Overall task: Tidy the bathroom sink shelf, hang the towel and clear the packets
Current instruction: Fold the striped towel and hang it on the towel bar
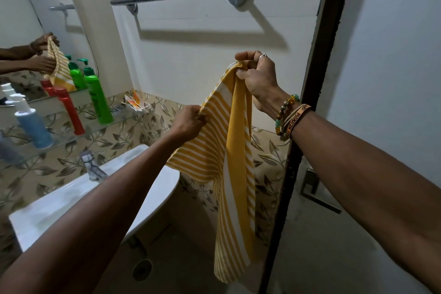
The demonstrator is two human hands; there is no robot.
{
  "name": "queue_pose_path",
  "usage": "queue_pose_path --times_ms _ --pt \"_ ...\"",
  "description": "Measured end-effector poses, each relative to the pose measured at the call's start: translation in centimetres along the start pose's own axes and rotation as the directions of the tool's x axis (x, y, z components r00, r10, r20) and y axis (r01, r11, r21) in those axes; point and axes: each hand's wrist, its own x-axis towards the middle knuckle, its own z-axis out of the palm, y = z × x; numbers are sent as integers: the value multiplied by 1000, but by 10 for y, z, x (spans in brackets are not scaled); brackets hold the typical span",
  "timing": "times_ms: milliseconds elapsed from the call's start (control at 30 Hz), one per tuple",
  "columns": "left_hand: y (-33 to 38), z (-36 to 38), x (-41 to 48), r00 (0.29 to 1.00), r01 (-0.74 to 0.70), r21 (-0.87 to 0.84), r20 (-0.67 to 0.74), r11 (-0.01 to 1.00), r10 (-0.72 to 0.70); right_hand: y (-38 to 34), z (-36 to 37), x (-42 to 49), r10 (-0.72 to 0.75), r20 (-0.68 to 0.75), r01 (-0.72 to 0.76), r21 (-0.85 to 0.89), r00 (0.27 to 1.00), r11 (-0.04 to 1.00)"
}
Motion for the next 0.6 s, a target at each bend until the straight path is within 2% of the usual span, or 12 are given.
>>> queue_pose_path --times_ms 200,367,400,467,533,600 --pt "-16 1 2 994 -82 140 -54 987 91 -2 -8 -1 37 25 -39 58 999 998" --pt "-7 0 3 971 -199 299 -65 933 228 -3 -7 -6 84 207 -95 41 975 995" --pt "-2 -2 3 967 -236 297 -21 925 253 -3 -6 -7 86 257 -97 31 962 995" --pt "5 -6 3 949 -315 177 93 933 303 -2 -7 -8 90 332 -107 32 939 994" --pt "4 -11 0 949 -284 47 159 958 273 -2 -10 -7 96 358 -138 93 929 986" --pt "-5 -16 -2 956 -235 25 187 972 227 -3 -17 -5 106 334 -161 142 937 977"
